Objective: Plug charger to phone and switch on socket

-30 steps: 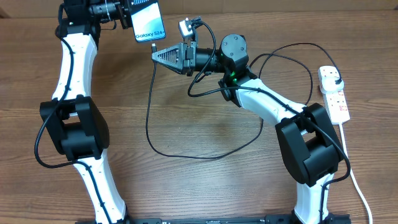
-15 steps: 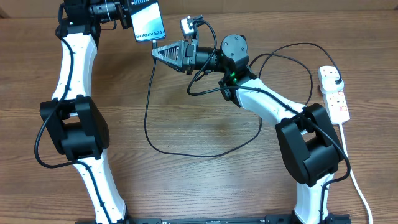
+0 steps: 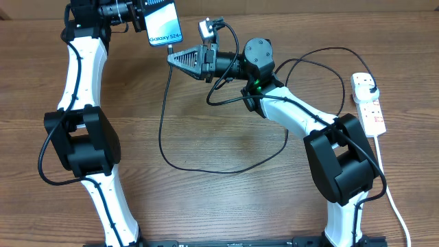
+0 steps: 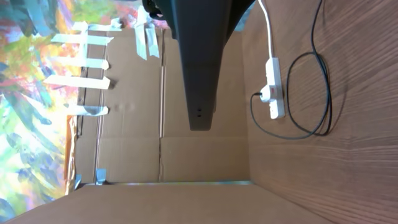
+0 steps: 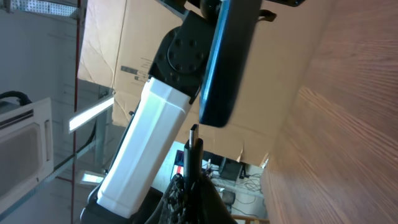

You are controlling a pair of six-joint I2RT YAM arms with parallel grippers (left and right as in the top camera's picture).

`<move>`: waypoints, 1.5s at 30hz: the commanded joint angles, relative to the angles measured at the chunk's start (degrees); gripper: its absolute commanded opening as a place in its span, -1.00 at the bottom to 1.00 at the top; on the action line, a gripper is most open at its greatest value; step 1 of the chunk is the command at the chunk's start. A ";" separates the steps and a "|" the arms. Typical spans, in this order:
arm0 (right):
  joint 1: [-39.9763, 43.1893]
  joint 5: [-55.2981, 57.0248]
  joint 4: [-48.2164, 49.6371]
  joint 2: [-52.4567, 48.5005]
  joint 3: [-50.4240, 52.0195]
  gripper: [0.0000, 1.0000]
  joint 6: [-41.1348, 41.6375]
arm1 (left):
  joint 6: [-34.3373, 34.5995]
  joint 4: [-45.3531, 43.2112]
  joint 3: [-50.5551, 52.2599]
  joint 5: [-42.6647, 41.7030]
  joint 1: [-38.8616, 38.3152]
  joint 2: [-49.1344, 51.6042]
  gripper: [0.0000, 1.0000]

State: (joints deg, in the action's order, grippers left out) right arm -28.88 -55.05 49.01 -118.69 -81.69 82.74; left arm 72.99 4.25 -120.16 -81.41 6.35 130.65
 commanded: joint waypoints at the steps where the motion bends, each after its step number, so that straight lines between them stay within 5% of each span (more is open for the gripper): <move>1: 0.02 -0.31 0.15 -0.26 -0.96 -0.93 -0.98 | 0.96 -0.50 -1.18 -0.72 -0.50 0.07 -0.91; 45: 0.02 0.57 -2.14 -0.26 -0.92 -0.92 -1.51 | 1.81 -1.70 -1.18 -0.55 -1.51 0.07 -0.91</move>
State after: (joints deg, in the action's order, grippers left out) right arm -28.88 -55.05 47.16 -118.69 -81.69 82.15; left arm 73.67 3.25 -120.16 -81.41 5.58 130.65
